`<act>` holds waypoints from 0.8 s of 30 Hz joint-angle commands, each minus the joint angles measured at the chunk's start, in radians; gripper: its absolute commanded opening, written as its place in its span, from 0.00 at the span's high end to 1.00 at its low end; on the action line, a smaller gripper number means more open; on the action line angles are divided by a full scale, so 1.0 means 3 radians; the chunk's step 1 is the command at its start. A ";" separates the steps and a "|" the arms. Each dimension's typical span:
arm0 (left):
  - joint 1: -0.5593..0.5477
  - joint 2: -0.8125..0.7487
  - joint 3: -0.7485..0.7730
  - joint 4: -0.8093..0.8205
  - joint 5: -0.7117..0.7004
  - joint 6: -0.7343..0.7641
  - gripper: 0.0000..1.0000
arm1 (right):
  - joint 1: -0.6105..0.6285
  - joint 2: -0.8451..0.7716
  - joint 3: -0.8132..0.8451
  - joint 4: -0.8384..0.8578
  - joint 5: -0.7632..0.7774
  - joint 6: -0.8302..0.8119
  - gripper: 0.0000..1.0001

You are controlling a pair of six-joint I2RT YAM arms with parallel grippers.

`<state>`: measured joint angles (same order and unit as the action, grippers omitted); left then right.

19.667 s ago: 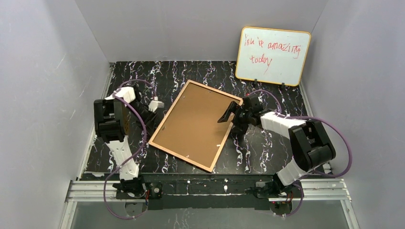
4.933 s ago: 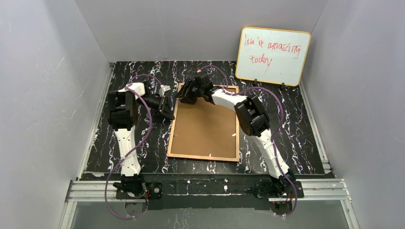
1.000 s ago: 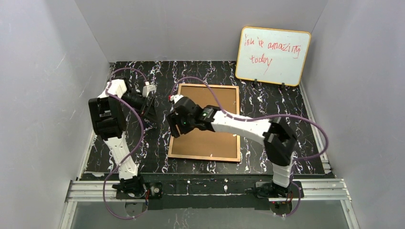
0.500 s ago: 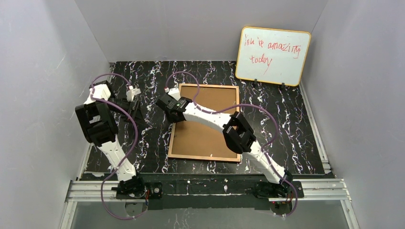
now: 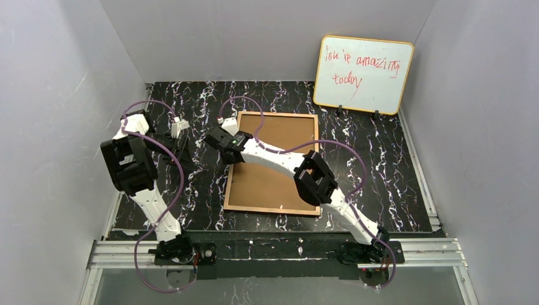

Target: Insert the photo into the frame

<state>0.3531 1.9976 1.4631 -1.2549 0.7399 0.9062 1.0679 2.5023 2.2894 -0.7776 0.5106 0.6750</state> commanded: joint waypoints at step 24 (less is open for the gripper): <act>-0.0003 -0.0006 0.0079 -0.0196 0.0065 0.0180 0.25 | 0.0108 0.0210 0.0022 -0.0250 0.0178 -0.0102 0.74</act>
<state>0.3534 1.9976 1.4639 -1.2675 0.7403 0.9363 1.0817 2.5759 2.3817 -0.7956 0.5621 0.6743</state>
